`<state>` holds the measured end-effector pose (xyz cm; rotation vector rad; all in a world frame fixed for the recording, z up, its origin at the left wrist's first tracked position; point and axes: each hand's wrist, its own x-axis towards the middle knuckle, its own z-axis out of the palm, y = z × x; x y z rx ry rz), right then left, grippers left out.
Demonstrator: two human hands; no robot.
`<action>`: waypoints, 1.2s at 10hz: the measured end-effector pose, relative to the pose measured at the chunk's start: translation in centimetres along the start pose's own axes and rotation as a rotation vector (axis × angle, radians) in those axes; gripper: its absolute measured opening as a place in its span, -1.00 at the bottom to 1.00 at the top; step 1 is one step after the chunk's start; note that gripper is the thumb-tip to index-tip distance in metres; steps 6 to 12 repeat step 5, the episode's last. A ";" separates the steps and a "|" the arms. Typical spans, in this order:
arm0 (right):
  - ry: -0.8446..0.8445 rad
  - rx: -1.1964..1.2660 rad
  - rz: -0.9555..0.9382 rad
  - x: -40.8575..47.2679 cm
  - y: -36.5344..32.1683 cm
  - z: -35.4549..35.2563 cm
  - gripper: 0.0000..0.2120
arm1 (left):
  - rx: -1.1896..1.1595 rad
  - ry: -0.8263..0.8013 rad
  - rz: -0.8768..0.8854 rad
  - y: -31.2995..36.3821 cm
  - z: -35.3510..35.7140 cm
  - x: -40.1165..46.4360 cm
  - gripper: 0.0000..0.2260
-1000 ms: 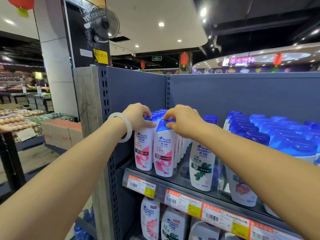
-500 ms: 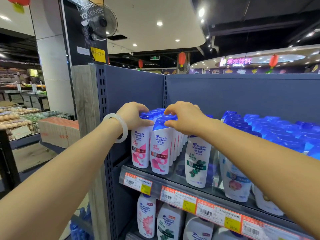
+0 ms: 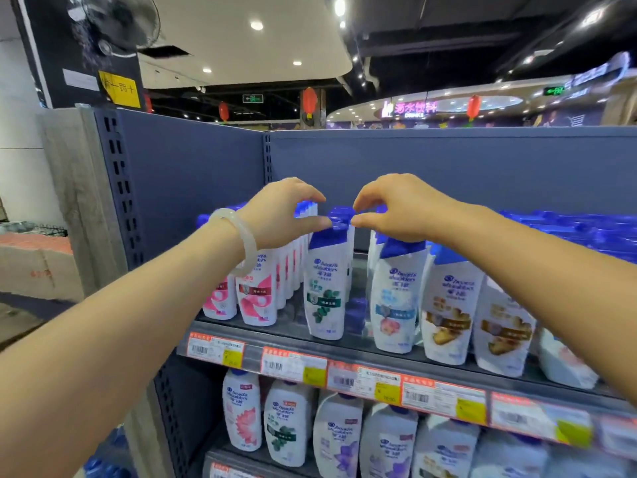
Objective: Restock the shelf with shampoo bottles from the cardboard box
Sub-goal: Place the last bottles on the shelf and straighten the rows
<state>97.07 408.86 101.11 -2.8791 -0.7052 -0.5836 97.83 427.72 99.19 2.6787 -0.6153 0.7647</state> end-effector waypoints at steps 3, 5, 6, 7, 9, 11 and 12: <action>-0.094 0.006 0.124 -3.1 2.8 -0.5 -0.56 | 0.015 -0.028 0.032 2.6 2.0 1.0 -0.60; -0.062 -0.011 0.107 -3.1 2.9 -0.2 -0.56 | -0.045 0.032 0.079 4.1 3.1 1.2 -0.62; -0.062 -0.011 0.107 -3.1 2.9 -0.2 -0.56 | -0.045 0.032 0.079 4.1 3.1 1.2 -0.62; -0.062 -0.011 0.107 -3.1 2.9 -0.2 -0.56 | -0.045 0.032 0.079 4.1 3.1 1.2 -0.62; -0.062 -0.011 0.107 -3.1 2.9 -0.2 -0.56 | -0.045 0.032 0.079 4.1 3.1 1.2 -0.62; -0.062 -0.011 0.107 -3.1 2.9 -0.2 -0.56 | -0.045 0.032 0.079 4.1 3.1 1.2 -0.62; -0.062 -0.011 0.107 -3.1 2.9 -0.2 -0.56 | -0.045 0.032 0.079 4.1 3.1 1.2 -0.62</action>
